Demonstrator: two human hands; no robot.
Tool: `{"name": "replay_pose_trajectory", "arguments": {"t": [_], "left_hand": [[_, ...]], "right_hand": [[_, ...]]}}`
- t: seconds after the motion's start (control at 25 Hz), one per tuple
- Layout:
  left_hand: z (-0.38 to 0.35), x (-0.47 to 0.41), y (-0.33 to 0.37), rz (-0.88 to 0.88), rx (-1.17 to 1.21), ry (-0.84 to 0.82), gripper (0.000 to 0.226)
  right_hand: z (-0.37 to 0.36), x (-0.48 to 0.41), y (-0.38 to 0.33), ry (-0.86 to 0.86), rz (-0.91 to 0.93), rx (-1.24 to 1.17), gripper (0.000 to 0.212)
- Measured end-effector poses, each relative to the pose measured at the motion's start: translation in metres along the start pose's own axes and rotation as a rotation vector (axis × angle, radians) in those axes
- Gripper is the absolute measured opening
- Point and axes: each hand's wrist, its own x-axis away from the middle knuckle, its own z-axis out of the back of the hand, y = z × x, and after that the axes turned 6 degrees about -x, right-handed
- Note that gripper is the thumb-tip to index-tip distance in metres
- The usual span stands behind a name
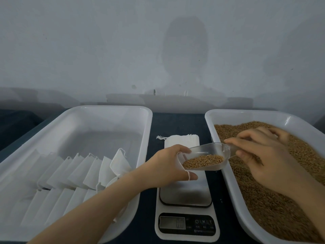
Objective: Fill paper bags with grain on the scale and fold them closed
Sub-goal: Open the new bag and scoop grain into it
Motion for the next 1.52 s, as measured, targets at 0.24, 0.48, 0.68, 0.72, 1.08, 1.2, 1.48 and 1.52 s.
{"name": "replay_pose_trajectory", "arguments": {"t": [0.24, 0.48, 0.68, 0.72, 1.08, 1.2, 1.48, 1.52], "left_hand": [[0.000, -0.001, -0.002, -0.045, 0.078, 0.033, 0.076], [-0.013, -0.009, 0.009, -0.041, 0.120, 0.076, 0.074], [-0.020, -0.010, 0.012, -0.060, 0.202, 0.096, 0.068], [-0.020, -0.009, 0.012, -0.067, 0.221, 0.097, 0.067], [-0.023, -0.012, 0.009, -0.130, 0.312, 0.097, 0.072], [-0.023, -0.012, 0.007, -0.133, 0.315, 0.095, 0.072], [-0.023, -0.014, 0.007, -0.133, 0.320, 0.081, 0.074], [-0.023, -0.014, 0.006, -0.133, 0.324, 0.078, 0.074]], "right_hand": [[0.009, -0.001, 0.000, -0.002, 0.007, 0.038, 0.032], [0.026, -0.008, 0.004, -0.007, 0.045, 0.106, 0.031], [0.037, -0.013, -0.001, -0.013, 0.086, 0.149, 0.030], [0.038, -0.014, -0.002, -0.019, 0.087, 0.155, 0.028], [0.049, -0.021, -0.008, -0.036, 0.114, 0.199, 0.036], [0.048, -0.025, -0.008, -0.045, 0.128, 0.224, 0.036], [0.046, -0.029, -0.004, -0.029, 0.151, 0.241, 0.032], [0.045, -0.029, -0.003, -0.031, 0.150, 0.239, 0.031]]}}
